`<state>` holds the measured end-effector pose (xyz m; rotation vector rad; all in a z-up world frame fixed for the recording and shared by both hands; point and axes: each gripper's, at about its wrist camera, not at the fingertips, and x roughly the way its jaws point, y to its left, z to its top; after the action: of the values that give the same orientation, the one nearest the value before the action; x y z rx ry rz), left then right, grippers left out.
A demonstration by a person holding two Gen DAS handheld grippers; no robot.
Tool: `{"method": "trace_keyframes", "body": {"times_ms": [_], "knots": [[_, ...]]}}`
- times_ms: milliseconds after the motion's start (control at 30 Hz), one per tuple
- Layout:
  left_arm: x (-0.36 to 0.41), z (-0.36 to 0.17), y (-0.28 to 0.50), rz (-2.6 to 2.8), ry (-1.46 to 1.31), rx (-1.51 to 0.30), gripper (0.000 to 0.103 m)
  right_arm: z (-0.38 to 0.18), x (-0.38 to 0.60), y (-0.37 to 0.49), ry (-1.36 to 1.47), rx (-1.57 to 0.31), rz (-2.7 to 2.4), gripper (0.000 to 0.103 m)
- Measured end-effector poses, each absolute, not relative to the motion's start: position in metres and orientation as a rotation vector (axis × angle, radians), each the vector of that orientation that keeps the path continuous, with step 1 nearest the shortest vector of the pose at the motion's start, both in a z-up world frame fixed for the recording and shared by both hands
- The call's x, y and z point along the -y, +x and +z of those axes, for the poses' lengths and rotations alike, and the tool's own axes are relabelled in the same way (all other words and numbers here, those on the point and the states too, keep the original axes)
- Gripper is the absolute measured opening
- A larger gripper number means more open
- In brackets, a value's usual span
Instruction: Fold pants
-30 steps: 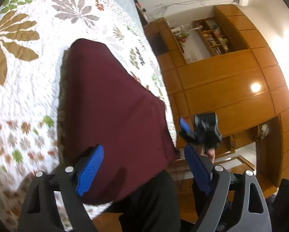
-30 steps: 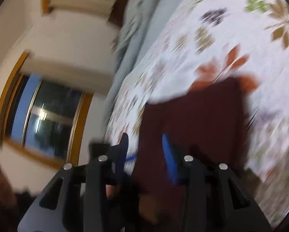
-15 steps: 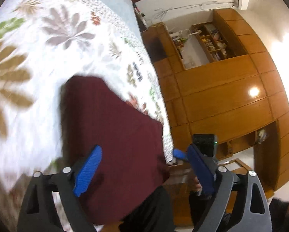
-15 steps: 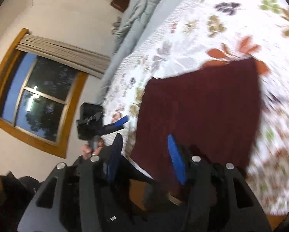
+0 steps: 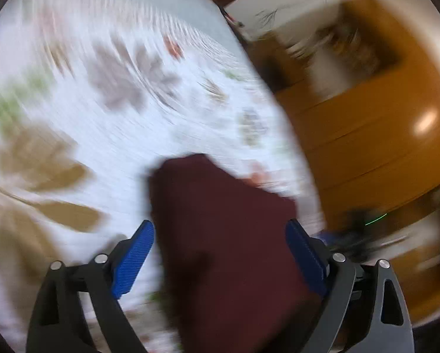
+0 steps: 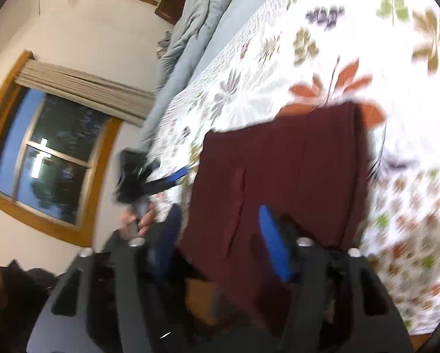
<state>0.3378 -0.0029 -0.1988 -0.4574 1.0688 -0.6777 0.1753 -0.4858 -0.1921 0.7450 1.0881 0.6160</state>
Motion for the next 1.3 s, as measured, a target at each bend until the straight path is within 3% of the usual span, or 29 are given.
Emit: {"method": "trace_keyframes", "body": {"times_ms": [33,67,267,767,1067,1300], "knots": [[0.011,-0.187,0.326,-0.634,-0.336,-1.045,0.093,-0.190,0.492,0.178,0.718,-1.089,0.554,0.085],[0.021,-0.176,0.313,-0.600,-0.227,-1.026,0.094,-0.192,0.494,0.178,0.703,-1.093,0.504,0.088],[0.054,-0.144,0.284,-0.430,0.131,-0.949,0.096,-0.211,0.523,0.166,0.723,-1.139,0.357,0.088],[0.056,-0.158,0.295,-0.443,0.181,-1.049,0.096,-0.239,0.481,0.179,0.748,-1.269,0.435,0.092],[0.016,-0.190,0.320,-0.524,-0.138,-1.252,0.098,-0.235,0.492,0.179,0.817,-1.268,0.488,0.093],[0.005,-0.263,0.337,-0.702,-0.546,-1.432,0.098,-0.255,0.488,0.181,0.822,-1.314,0.511,0.094]]}}
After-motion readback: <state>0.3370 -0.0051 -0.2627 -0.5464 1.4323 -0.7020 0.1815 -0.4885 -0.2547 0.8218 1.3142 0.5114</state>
